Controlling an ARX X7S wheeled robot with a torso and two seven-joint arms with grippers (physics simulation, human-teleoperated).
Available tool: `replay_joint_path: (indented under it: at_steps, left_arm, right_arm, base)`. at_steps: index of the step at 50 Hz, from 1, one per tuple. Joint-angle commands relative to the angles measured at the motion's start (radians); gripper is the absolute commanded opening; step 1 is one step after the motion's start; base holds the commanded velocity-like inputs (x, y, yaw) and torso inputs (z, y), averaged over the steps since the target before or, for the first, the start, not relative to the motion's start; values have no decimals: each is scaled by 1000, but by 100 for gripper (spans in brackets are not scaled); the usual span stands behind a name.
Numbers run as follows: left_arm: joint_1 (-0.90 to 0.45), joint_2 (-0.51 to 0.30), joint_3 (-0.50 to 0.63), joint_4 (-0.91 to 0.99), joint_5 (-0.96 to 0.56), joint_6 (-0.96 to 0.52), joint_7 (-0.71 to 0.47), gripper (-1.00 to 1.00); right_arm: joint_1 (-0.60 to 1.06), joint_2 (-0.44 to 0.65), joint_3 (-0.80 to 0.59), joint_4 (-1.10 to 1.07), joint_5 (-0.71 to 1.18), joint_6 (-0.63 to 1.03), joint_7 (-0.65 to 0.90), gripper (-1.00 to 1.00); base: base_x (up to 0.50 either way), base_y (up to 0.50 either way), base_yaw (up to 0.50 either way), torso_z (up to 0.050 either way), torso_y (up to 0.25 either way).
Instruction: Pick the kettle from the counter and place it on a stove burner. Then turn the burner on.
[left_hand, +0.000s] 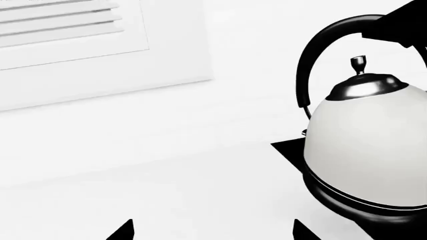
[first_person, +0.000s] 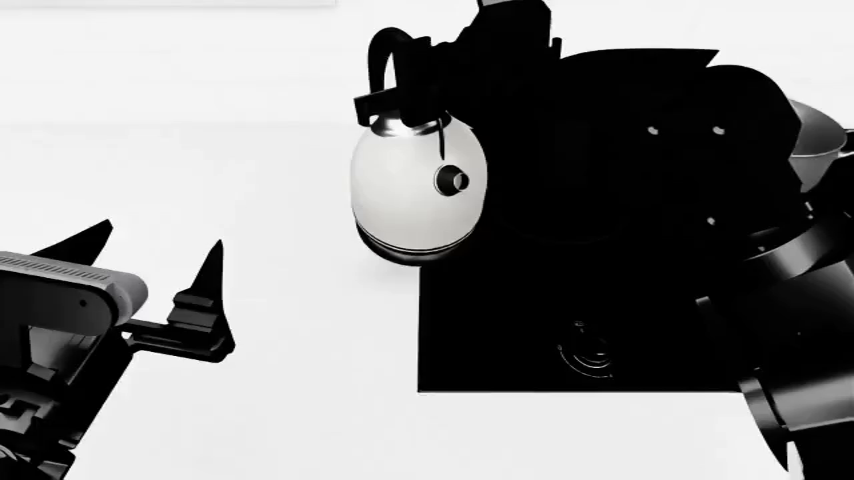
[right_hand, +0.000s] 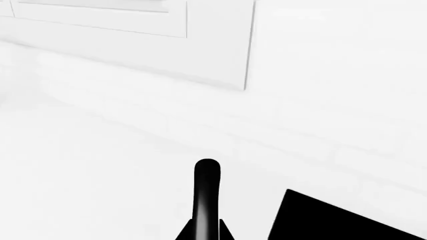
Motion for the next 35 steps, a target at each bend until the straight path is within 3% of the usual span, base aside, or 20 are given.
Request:
replay_joint_path:
  at_steps: [1,35]
  left_arm:
    - [-5,-3,3,-4,-2,2,2,100]
    - [-17,-6,17,-3,-7,2,-6,100]
  right_arm:
    - [10,2,13,-2,-22,-3,4,-100]
    - [-1,20,9,-10,-32,-25,-2,-100]
  base:
    - [0,-172,0,0,10]
    - [0,-161,0,0,1]
